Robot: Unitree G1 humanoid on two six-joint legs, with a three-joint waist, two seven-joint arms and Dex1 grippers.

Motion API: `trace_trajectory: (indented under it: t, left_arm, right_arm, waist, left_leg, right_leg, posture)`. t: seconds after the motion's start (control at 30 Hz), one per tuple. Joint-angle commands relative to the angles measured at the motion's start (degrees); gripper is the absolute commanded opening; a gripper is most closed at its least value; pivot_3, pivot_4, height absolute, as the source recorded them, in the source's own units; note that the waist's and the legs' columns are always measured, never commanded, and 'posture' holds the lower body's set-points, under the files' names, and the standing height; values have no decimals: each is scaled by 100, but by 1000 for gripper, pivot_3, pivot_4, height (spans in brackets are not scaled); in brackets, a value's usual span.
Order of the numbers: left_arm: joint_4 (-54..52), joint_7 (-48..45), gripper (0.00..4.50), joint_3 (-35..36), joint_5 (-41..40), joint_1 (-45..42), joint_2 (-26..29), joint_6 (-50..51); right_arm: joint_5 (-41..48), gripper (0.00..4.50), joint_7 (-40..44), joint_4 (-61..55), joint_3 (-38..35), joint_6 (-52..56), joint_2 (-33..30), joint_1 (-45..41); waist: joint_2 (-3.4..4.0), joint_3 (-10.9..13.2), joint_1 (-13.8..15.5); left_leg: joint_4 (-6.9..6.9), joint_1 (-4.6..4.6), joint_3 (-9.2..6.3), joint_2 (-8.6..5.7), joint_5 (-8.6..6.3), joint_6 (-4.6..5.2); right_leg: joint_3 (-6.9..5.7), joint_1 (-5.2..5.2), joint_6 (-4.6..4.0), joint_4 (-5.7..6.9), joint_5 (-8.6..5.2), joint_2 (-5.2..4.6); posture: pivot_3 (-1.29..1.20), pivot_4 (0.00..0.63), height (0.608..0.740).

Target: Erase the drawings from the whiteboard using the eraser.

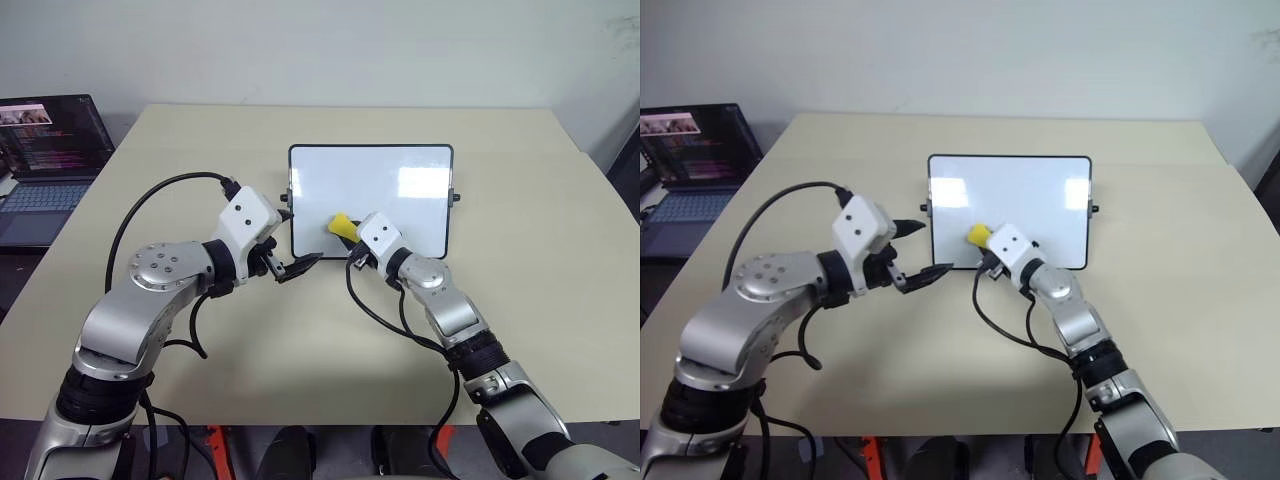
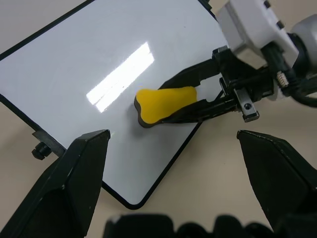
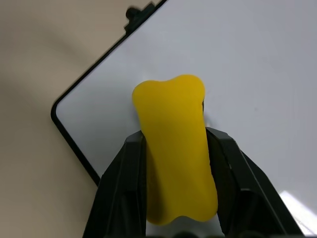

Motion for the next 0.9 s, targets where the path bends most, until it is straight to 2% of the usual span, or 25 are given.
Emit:
trace_trajectory:
  t: [0.03,0.37,0.9]
  left_arm:
    - [-233,15,4500,128,4,7,52,-36]
    - [-121,-12,4500,68,36,-57,12,-121]
    - [-2,-59,4500,36,57,-22,4,-235]
  right_arm:
    - [-130,1375,-66,246,-42,-361,-129,-130]
    - [-242,1375,-189,613,-238,-547,-479,-48]
    - [-118,1375,-110,45,-714,-265,-1335,676]
  waist:
    - [0,0,-3]
    - [0,0,13]
    - [-6,-4,31]
  left_leg:
    - [0,0,0,0,0,0]
    - [12,10,-2,-1,-5,11]
    - [20,18,-7,-2,-4,11]
  right_leg:
    - [0,0,0,1,0,0]
    - [-1,9,0,15,0,0]
    - [-3,23,1,18,2,-1]
  posture:
    - [0,150,740]
    - [0,150,740]
    - [0,150,740]
